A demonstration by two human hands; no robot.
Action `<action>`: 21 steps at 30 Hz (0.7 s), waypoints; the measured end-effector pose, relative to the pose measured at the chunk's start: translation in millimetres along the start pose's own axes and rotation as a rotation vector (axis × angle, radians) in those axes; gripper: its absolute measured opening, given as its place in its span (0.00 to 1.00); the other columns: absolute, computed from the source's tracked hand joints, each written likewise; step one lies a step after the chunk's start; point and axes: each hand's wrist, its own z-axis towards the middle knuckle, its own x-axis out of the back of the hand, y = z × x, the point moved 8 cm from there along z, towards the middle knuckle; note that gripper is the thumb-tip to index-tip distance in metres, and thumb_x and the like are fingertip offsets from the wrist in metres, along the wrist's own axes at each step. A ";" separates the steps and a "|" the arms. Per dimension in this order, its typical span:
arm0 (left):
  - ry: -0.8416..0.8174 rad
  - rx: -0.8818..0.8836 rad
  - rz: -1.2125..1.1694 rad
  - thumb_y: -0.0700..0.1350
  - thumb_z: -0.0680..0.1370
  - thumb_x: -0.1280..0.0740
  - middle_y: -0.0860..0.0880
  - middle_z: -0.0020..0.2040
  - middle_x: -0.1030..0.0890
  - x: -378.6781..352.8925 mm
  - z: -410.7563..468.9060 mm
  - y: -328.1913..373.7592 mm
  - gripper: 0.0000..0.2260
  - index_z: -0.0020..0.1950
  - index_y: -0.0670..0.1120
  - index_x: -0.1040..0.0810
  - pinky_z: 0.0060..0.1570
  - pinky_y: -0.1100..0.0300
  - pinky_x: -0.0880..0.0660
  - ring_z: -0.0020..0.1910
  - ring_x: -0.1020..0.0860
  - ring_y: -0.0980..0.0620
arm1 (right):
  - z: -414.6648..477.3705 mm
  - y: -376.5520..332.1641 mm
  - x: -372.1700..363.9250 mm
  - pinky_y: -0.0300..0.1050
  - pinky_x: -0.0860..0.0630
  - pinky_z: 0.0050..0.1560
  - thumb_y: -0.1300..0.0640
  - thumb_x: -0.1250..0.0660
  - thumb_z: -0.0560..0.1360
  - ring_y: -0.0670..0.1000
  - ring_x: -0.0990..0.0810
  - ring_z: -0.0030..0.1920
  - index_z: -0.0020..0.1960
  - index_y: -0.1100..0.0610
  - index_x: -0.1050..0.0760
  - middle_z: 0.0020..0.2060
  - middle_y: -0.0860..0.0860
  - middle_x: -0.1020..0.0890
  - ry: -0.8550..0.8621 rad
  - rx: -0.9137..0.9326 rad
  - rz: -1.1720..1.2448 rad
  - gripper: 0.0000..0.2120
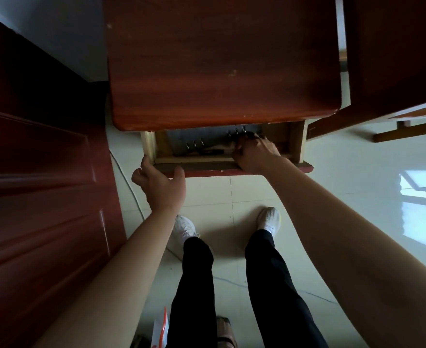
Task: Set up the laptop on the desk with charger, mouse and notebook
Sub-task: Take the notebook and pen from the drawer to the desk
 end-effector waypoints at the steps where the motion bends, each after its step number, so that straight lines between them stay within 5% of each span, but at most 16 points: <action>1: -0.001 0.001 -0.003 0.43 0.76 0.30 0.40 0.70 0.41 -0.2 0.4 -0.6 0.31 0.75 0.45 0.41 0.54 0.58 0.28 0.62 0.29 0.42 | 0.9 0.7 -0.7 0.60 0.30 0.67 0.49 0.40 0.81 0.60 0.27 0.67 0.73 0.52 0.32 0.68 0.56 0.26 -0.013 0.009 -0.026 0.21; 5: 0.000 0.002 0.009 0.43 0.76 0.30 0.41 0.70 0.41 -1.4 2.0 -2.0 0.31 0.74 0.45 0.41 0.53 0.57 0.27 0.61 0.29 0.43 | 8.2 1.9 -6.2 0.66 0.46 0.74 0.46 0.41 0.82 0.61 0.39 0.76 0.75 0.51 0.34 0.75 0.57 0.33 -0.068 0.006 -0.168 0.23; 9: 0.007 -0.012 0.006 0.43 0.75 0.30 0.40 0.69 0.41 -1.0 3.3 -2.7 0.30 0.73 0.45 0.40 0.52 0.58 0.27 0.56 0.31 0.49 | 2.1 1.3 -1.1 0.61 0.36 0.72 0.48 0.37 0.81 0.60 0.33 0.72 0.71 0.50 0.28 0.71 0.56 0.29 -0.029 0.010 -0.061 0.19; 11: 0.013 -0.004 -0.016 0.42 0.75 0.30 0.41 0.69 0.41 -1.9 3.2 -4.1 0.31 0.74 0.45 0.41 0.52 0.59 0.28 0.55 0.32 0.50 | -12.0 -2.0 4.7 0.43 0.24 0.51 0.50 0.36 0.81 0.53 0.22 0.56 0.62 0.50 0.22 0.59 0.54 0.20 -0.012 0.084 0.057 0.12; 13: 0.019 0.088 -0.098 0.42 0.74 0.29 0.40 0.71 0.42 -5.2 4.9 -9.6 0.37 0.77 0.47 0.46 0.54 0.58 0.28 0.59 0.30 0.47 | -33.9 -7.2 13.1 0.35 0.31 0.37 0.50 0.37 0.82 0.50 0.21 0.45 0.56 0.51 0.20 0.48 0.50 0.19 0.019 0.181 0.169 0.08; 18: -0.027 0.526 -0.654 0.33 0.76 0.33 0.44 0.74 0.38 -28.7 3.8 -19.9 0.45 0.77 0.60 0.59 0.54 0.41 0.20 0.65 0.27 0.37 | -88.1 -18.9 80.3 0.45 0.25 0.43 0.51 0.36 0.82 0.51 0.22 0.45 0.55 0.56 0.21 0.46 0.50 0.20 0.528 0.375 0.277 0.10; 21: -0.025 0.594 -0.710 0.31 0.76 0.35 0.45 0.73 0.37 -30.3 0.4 -20.9 0.41 0.76 0.61 0.55 0.40 0.49 0.17 0.61 0.23 0.35 | -86.4 -18.2 121.6 0.51 0.26 0.47 0.50 0.37 0.82 0.57 0.21 0.48 0.55 0.59 0.19 0.49 0.56 0.18 0.774 0.280 0.236 0.14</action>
